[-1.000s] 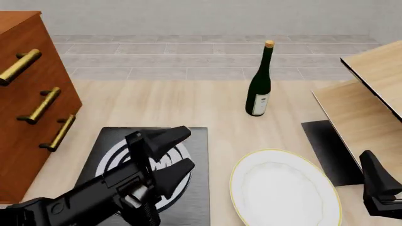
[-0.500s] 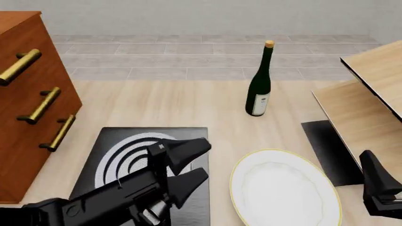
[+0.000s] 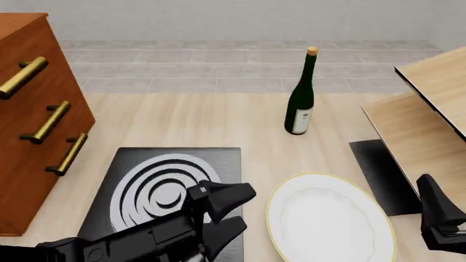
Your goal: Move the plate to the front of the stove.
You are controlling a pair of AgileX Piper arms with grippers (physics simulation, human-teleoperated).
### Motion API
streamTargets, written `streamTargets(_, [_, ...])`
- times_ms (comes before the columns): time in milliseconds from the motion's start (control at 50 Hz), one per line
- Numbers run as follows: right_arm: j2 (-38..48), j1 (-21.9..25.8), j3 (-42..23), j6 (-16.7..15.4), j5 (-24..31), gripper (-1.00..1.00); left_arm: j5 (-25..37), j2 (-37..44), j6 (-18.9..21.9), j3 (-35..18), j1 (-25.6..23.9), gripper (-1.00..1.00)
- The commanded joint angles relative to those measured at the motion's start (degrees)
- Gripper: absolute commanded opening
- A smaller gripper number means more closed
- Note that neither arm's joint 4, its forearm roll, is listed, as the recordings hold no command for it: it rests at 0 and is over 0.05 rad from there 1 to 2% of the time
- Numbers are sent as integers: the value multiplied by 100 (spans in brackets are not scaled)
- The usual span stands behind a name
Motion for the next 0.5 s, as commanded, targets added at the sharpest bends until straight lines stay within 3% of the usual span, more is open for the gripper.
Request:
streamTargets(20, [-1,-1,0,2,1,100,146,66,67,5,-175,100])
streamTargets(500, [3,1,0,0,-1,100,317,536,62,-171,-570,100])
